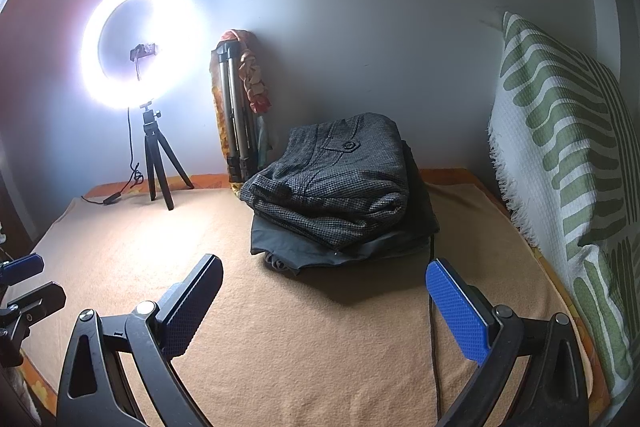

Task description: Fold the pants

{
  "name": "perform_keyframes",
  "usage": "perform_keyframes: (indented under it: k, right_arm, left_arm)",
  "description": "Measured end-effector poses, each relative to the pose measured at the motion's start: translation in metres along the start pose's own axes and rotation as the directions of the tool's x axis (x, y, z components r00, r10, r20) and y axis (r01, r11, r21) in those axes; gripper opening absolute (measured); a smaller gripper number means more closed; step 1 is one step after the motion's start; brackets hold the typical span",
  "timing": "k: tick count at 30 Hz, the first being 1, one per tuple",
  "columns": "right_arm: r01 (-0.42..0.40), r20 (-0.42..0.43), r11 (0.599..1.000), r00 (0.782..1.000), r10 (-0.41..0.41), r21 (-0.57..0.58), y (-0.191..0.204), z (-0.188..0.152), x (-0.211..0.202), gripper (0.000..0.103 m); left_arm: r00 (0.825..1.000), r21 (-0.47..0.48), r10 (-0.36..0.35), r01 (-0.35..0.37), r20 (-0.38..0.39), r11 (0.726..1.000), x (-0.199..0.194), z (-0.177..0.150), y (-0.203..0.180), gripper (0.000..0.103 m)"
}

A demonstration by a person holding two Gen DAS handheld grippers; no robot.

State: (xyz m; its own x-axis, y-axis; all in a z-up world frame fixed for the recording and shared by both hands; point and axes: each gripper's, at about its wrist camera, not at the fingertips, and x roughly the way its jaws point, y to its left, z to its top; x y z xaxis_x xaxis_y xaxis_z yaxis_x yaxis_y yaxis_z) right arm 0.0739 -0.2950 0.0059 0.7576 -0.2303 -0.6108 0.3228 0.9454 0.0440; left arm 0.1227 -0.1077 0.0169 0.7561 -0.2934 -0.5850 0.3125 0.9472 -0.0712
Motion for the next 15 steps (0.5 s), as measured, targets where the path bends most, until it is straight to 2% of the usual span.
perform_keyframes:
  k: [15]
  right_arm:
    - [-0.001,0.001,1.0,1.0,0.001,-0.001,0.0007,-0.0005,-0.0003,0.103]
  left_arm:
    - [1.0,0.001,0.018,-0.018,0.003,1.0,-0.0002,-0.0009,0.0,0.083]
